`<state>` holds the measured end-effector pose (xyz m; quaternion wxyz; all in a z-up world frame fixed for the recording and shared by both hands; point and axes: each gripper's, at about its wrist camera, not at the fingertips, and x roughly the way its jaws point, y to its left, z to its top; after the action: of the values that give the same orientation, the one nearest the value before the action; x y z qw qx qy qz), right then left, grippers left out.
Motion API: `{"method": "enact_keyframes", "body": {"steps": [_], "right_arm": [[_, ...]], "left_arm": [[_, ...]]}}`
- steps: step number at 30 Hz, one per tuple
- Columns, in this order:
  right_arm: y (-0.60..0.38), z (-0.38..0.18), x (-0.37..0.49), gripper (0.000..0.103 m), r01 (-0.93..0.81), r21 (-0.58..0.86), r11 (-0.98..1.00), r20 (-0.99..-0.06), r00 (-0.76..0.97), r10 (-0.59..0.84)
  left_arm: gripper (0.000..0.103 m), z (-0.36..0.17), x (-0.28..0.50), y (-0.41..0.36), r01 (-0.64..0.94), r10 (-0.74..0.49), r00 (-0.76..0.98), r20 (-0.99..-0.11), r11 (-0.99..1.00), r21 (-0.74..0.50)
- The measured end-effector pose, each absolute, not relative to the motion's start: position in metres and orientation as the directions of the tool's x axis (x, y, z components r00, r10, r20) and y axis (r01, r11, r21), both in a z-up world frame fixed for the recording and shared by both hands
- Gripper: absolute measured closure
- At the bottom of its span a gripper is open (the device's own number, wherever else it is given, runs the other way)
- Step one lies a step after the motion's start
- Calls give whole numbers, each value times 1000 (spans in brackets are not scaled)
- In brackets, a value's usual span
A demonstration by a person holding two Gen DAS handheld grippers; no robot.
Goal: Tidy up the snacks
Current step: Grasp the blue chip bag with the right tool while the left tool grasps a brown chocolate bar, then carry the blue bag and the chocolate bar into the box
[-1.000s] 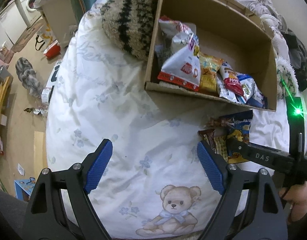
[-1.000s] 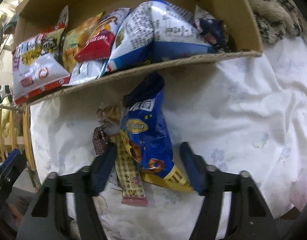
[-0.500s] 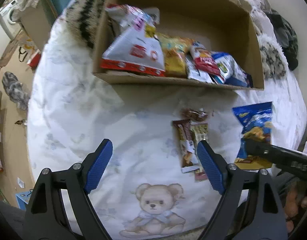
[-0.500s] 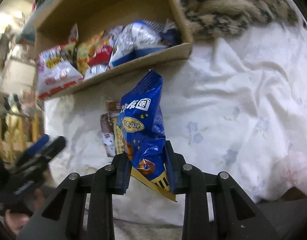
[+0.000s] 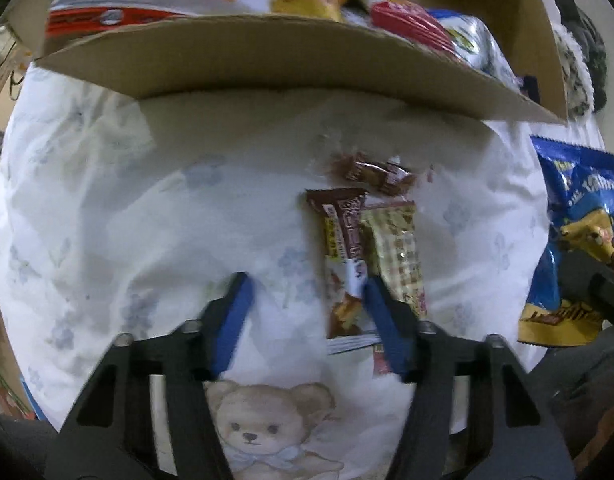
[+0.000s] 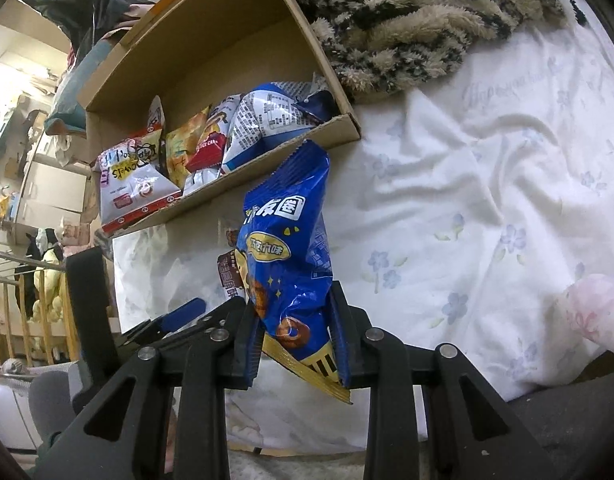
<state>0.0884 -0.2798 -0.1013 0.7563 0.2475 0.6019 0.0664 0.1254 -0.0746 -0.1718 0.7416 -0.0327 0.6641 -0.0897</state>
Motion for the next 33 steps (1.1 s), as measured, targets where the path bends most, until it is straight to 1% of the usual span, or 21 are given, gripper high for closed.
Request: {"method": "enact_keyframes", "body": {"steps": [2, 3, 12, 20, 24, 28, 30, 33], "right_arm": [[-278, -102, 89, 72, 190, 457, 869, -876, 269, 401], [-275, -103, 90, 72, 187, 455, 871, -876, 271, 400], [-266, -102, 91, 72, 160, 446, 881, -878, 267, 396], [-254, -97, 88, 72, 127, 453, 882, -873, 264, 410], [-247, -90, 83, 72, 93, 467, 879, -860, 277, 428], [-245, -73, 80, 72, 42, 522, 852, -810, 338, 479], [-245, -64, 79, 72, 15, 546, 837, -781, 370, 503], [-245, -50, 78, 72, -29, 585, 810, -729, 418, 542]], "left_arm": [[85, -172, 125, -79, 122, -162, 99, -982, 981, -150], [89, -173, 124, -80, 134, -160, 92, -983, 980, -147], [89, -147, 112, -56, 79, -134, 165, -977, 989, -122], [89, -115, 94, -33, 58, -66, 262, -963, 997, -53], [89, -105, 94, -16, 21, -32, 305, -952, 999, -27], [89, -90, 96, -5, -32, -14, 361, -933, 999, -27], [89, -89, 91, -5, -40, 20, 379, -925, 999, 5], [89, -85, 90, -2, -53, 29, 395, -918, 999, 9]]}}
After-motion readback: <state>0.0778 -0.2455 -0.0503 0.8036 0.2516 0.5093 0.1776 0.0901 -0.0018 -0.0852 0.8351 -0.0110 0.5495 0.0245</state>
